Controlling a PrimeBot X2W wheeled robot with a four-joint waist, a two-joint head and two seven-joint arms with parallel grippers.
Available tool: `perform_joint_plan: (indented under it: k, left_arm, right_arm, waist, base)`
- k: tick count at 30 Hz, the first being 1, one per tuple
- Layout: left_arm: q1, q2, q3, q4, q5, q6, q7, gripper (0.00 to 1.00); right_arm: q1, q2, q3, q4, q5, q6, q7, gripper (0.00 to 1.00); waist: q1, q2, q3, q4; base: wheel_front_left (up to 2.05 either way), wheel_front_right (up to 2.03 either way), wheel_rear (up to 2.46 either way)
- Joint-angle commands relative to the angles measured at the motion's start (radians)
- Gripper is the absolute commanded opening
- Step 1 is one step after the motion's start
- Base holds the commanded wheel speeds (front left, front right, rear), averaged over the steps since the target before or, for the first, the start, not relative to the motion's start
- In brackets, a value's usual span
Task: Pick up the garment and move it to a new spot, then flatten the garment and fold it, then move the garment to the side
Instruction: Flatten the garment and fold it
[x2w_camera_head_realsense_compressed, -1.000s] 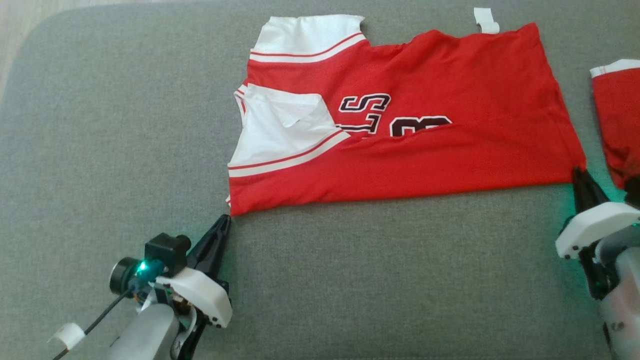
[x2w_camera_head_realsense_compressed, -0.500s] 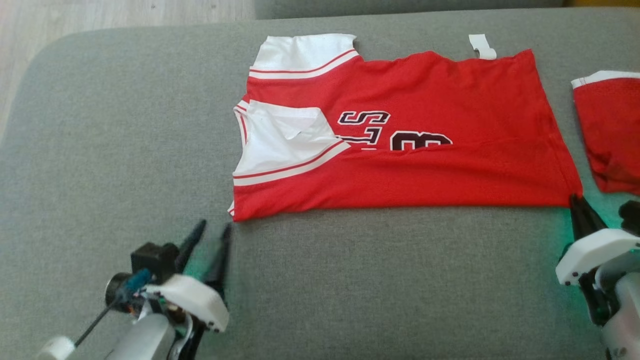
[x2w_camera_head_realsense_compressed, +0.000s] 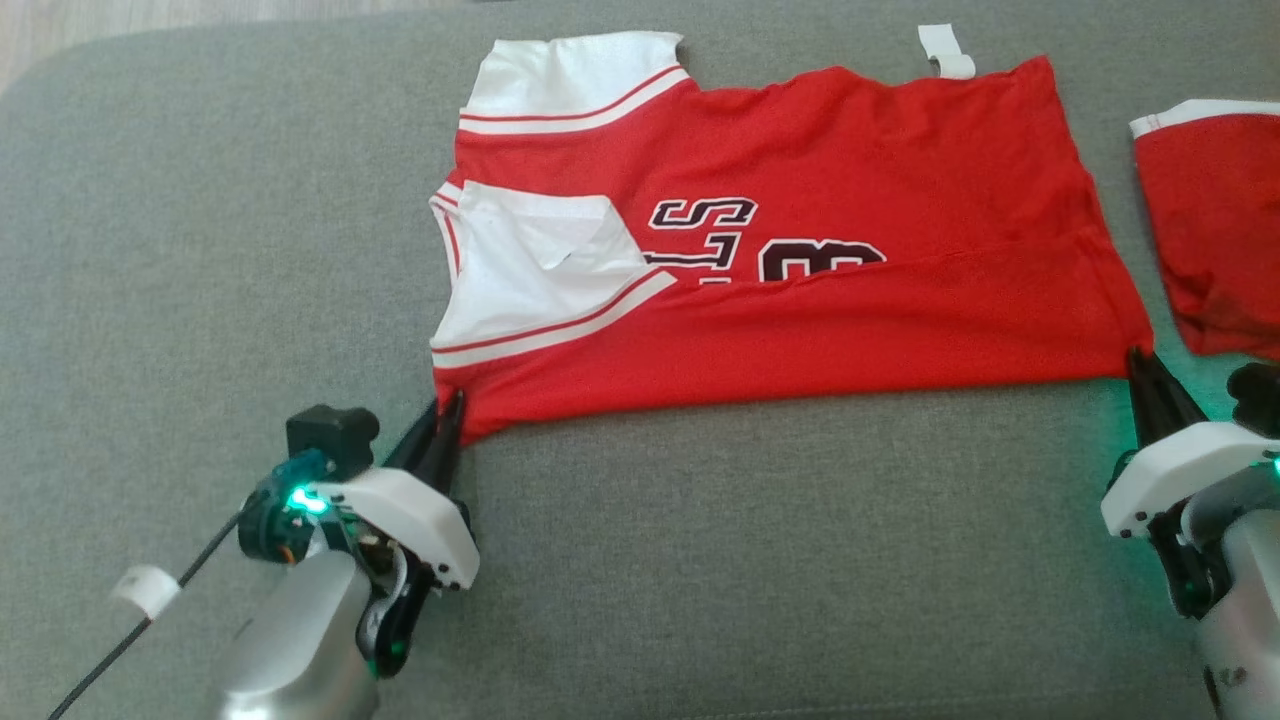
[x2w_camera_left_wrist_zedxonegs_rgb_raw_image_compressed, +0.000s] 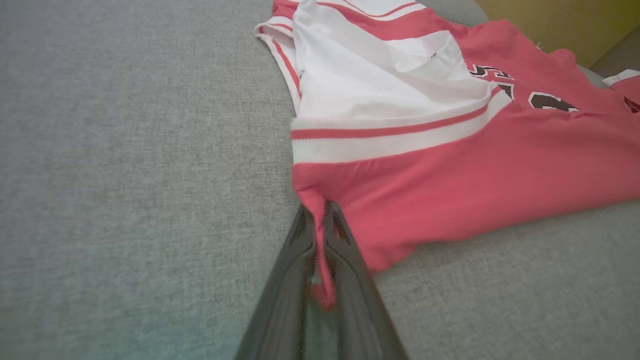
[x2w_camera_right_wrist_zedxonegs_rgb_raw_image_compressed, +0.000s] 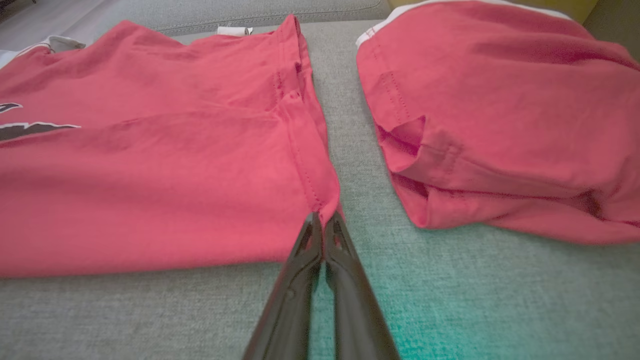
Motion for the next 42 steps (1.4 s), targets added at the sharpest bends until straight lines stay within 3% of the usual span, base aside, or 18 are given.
perform_joint_plan:
  k: [1, 11, 20, 22, 23, 24, 29, 34, 37, 42]
  left_arm:
    - [-0.005, 0.017, 0.026, 0.004, 0.0, -0.004, -0.004, 0.0]
    - [0.165, 0.094, 0.008, -0.112, 0.02, 0.01, -0.061, 0.0]
    - [0.344, 0.154, -0.029, -0.327, 0.016, 0.053, 0.007, 0.0]
    - [0.381, 0.17, -0.035, -0.377, 0.011, 0.068, 0.035, 0.01]
    - [0.389, 0.178, -0.033, -0.401, 0.016, 0.077, 0.035, 0.54]
    - [0.39, 0.188, -0.031, -0.421, 0.024, 0.087, 0.034, 1.0]
    - [0.297, 0.24, -0.014, -0.524, 0.061, 0.093, 0.072, 1.0]
    - [0.021, 0.301, 0.009, -0.583, 0.11, 0.037, 0.183, 1.0]
    - [-0.165, 0.302, -0.006, -0.527, 0.099, -0.034, 0.287, 1.0]
    - [-0.434, 0.286, -0.036, -0.369, 0.045, -0.082, 0.438, 1.0]
  right_arm:
    - [-0.009, -0.024, 0.013, -0.021, -0.002, 0.004, -0.002, 0.0]
    - [0.124, -0.046, 0.037, -0.046, 0.084, 0.004, 0.011, 0.0]
    - [0.343, -0.096, 0.006, -0.187, 0.139, 0.004, 0.073, 0.0]
    - [0.383, -0.087, -0.023, -0.232, 0.148, 0.004, 0.105, 1.0]
    - [0.396, -0.081, -0.04, -0.258, 0.15, 0.004, 0.117, 1.0]
    - [0.405, -0.074, -0.056, -0.287, 0.148, 0.004, 0.126, 1.0]
    - [0.414, -0.041, -0.147, -0.437, 0.082, 0.004, 0.144, 1.0]
    - [0.373, 0.015, -0.204, -0.566, 0.003, 0.004, 0.161, 1.0]
    - [0.344, 0.044, -0.199, -0.609, -0.017, 0.004, 0.181, 1.0]
    - [0.288, 0.074, -0.17, -0.64, -0.042, 0.004, 0.186, 1.0]
  waist:
    - [-0.0001, 0.0, -0.01, -0.001]
    - [-0.0001, 0.0, -0.112, 0.029]
    - [-0.0001, 0.0, -0.143, 0.049]
    - [-0.0001, 0.0, -0.138, 0.048]
    - [-0.0001, 0.0, -0.134, 0.047]
    - [-0.0001, 0.0, -0.129, 0.045]
    - [-0.0001, 0.0, -0.092, 0.041]
    - [-0.0001, 0.0, 0.005, 0.03]
    - [-0.0001, 0.0, 0.053, 0.01]
    - [-0.0001, 0.0, 0.128, -0.054]
  base:
    - [0.0, 0.0, 0.0]
    - [0.0, 0.0, 0.0]
    - [0.0, 0.0, 0.0]
    - [0.0, 0.0, 0.0]
    - [0.0, 0.0, 0.0]
    - [0.0, 0.0, 0.0]
    - [0.0, 0.0, 0.0]
    - [0.0, 0.0, 0.0]
    - [0.0, 0.0, 0.0]
    - [0.0, 0.0, 0.0]
